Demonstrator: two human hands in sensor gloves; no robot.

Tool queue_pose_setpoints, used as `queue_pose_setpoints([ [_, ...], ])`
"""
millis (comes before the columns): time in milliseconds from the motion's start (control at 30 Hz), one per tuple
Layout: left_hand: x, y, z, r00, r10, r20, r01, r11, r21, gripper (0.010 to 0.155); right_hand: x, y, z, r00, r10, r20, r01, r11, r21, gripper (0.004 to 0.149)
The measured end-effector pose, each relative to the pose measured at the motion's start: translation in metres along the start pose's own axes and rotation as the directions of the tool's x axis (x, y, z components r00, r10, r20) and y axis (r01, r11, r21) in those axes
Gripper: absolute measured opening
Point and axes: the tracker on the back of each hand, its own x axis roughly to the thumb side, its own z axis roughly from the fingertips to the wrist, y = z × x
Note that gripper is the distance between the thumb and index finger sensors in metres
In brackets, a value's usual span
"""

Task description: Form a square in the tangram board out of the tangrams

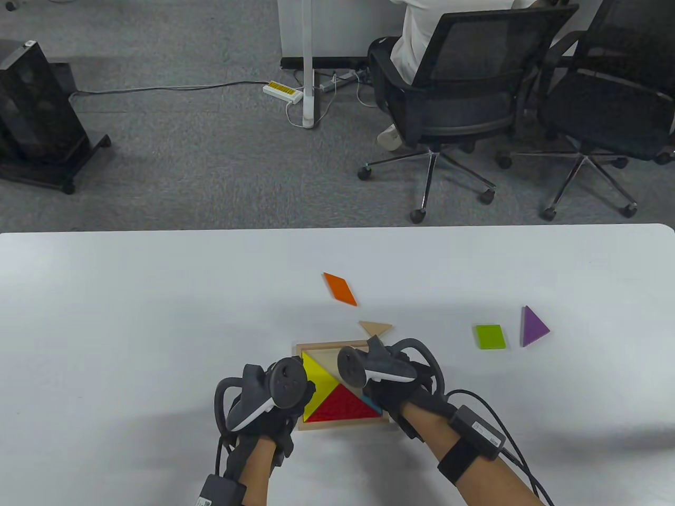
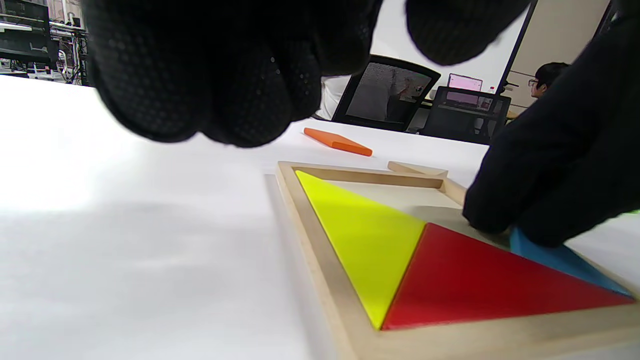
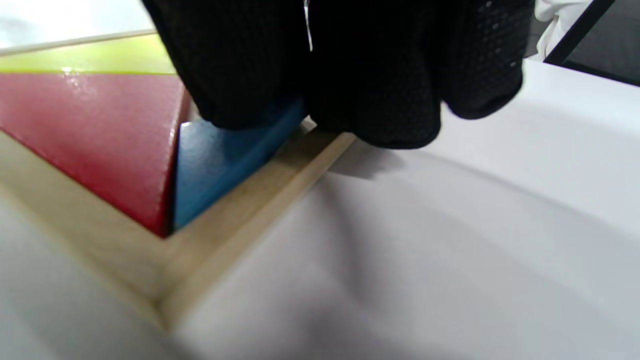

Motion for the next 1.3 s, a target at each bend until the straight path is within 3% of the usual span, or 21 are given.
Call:
queue_pose_setpoints([
  [367,-0.002,0.000,-0.001,1.000,-0.014,-0.006,0.014,1.000,-0.011,0.065,0.008,0.004,0.011,0.993,0.114,0.021,-0.113,0.993,-0.041,0.050],
  [633,-0.002,0.003,-0.001,1.000,-0.010,0.005,0.010,1.000,0.006,0.065,0.002,-0.015,0.030,0.997,0.079,0.023,-0.077,0.994,-0.074,0.057],
  [1033,-0.003,0.010,0.002,0.999,0.007,0.034,-0.009,0.998,0.057,0.068,-0.050,-0.052,0.071,0.998,0.022,-0.067,-0.036,0.975,-0.218,0.055],
  [1300,-0.003,0.007,0.000,0.999,0.002,0.043,-0.004,0.999,0.049,0.069,-0.093,-0.064,0.083,0.987,-0.039,-0.154,-0.002,0.967,-0.256,0.060],
])
